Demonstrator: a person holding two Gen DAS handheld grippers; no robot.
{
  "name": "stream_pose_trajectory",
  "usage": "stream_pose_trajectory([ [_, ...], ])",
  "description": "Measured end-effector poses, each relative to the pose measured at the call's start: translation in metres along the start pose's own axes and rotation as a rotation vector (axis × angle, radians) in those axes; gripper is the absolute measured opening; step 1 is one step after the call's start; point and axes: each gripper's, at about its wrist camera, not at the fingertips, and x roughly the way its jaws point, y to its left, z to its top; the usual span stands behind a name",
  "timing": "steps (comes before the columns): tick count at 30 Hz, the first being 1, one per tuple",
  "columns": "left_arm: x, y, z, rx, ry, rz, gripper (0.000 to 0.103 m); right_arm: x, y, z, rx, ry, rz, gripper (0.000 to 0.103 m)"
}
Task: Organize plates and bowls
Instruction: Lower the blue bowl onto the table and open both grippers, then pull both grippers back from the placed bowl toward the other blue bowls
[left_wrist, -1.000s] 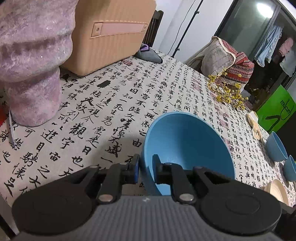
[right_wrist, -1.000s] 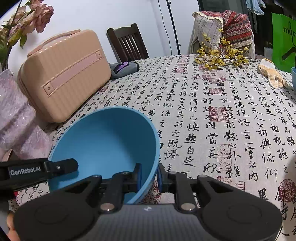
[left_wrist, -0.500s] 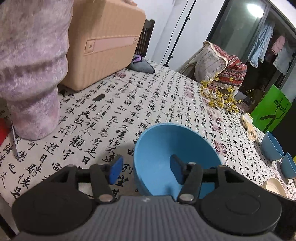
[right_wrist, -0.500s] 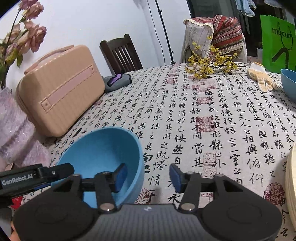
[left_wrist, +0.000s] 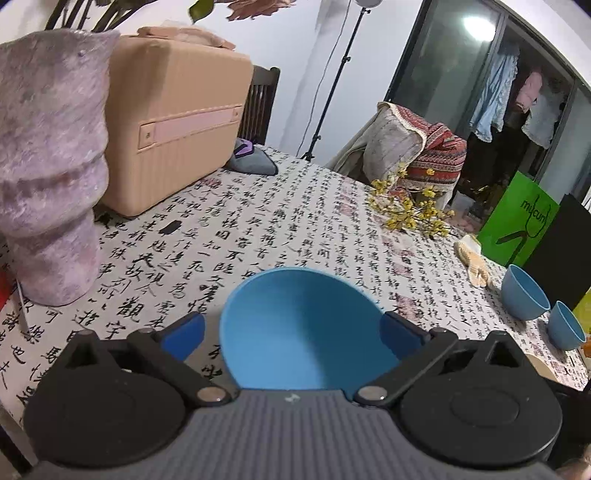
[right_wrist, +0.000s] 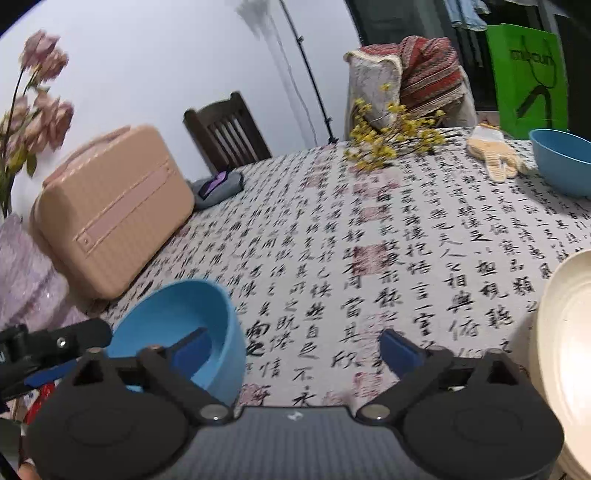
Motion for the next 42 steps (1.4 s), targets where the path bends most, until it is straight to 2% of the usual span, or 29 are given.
stream_pose_trajectory([
  [11, -0.004, -0.023, 0.0, 0.006, -0.028, -0.005, 0.103, -0.014, -0.029, 0.008, 0.024, -0.026, -0.008, 0.103],
  [31, -0.004, -0.067, 0.002, 0.016, -0.061, -0.059, 0.103, -0.029, -0.071, 0.02, 0.047, -0.065, -0.019, 0.103],
  [42, 0.004, -0.091, 0.0, 0.035, -0.055, -0.084, 0.103, -0.033, -0.093, 0.026, 0.057, -0.072, -0.032, 0.103],
])
